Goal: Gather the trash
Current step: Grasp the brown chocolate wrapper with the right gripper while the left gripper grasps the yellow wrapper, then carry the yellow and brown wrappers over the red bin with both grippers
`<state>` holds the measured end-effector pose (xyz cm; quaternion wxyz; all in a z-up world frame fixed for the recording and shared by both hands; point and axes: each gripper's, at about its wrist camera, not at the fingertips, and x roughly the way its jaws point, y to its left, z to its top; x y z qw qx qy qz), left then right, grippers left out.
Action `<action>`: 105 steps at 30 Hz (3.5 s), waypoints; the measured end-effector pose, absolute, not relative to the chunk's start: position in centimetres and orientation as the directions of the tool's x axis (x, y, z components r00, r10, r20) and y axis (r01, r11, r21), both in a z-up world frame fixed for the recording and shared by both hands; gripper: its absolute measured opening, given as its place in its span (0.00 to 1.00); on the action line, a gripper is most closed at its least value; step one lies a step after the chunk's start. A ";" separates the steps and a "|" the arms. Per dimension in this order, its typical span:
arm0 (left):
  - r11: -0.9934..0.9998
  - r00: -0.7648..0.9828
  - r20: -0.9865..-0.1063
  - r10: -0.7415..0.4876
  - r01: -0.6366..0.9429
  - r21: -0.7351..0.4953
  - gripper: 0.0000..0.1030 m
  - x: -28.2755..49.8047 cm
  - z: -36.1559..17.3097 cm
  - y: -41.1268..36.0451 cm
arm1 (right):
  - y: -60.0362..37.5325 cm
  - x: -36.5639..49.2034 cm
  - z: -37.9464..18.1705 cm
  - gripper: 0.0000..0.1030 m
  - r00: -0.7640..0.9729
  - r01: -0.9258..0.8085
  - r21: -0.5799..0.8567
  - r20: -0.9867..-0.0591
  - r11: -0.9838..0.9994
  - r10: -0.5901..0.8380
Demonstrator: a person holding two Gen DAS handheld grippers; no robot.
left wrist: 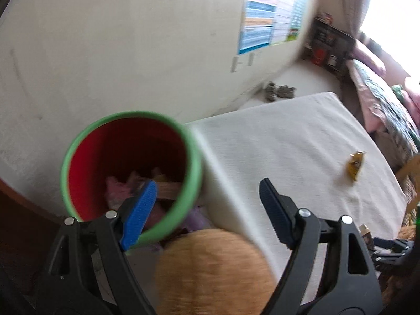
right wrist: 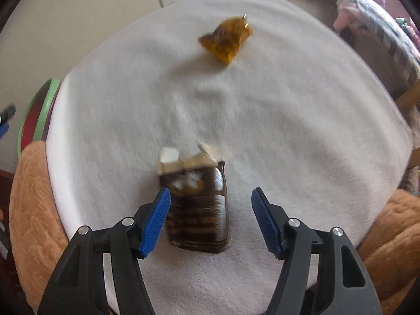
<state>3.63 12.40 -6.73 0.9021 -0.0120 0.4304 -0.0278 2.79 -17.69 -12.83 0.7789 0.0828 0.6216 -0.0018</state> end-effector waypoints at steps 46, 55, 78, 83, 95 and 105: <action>0.906 0.493 -0.855 -0.161 0.417 0.070 0.39 10.4 -12.9 -17.0 | -30.7 2.8 -5.7 0.25 0.579 0.327 0.545 -0.761 0.772 0.293; 0.940 0.566 -0.801 -0.193 0.340 0.013 0.39 7.0 -7.7 -10.5 | -28.3 3.8 -6.6 0.25 0.545 0.308 0.480 -0.797 0.821 0.261; 0.990 0.754 -0.656 -0.036 0.117 0.080 0.41 1.7 -0.8 4.8 | -19.8 4.0 -6.2 0.25 0.492 0.140 0.248 -0.858 0.959 0.150; 0.996 0.751 -0.660 -0.026 0.077 0.048 0.41 1.7 -0.8 6.8 | -17.8 4.6 -4.6 0.25 0.517 0.105 0.251 -0.840 0.962 0.163; 0.999 0.739 -0.674 -0.007 0.033 0.026 0.41 1.4 -1.4 9.9 | -13.3 6.3 -1.2 0.25 0.569 0.003 0.243 -0.798 0.970 0.198; 1.000 0.734 -0.679 0.006 0.007 0.016 0.42 1.8 -1.6 11.1 | -12.6 6.7 -1.0 0.25 0.564 -0.013 0.234 -0.801 0.972 0.201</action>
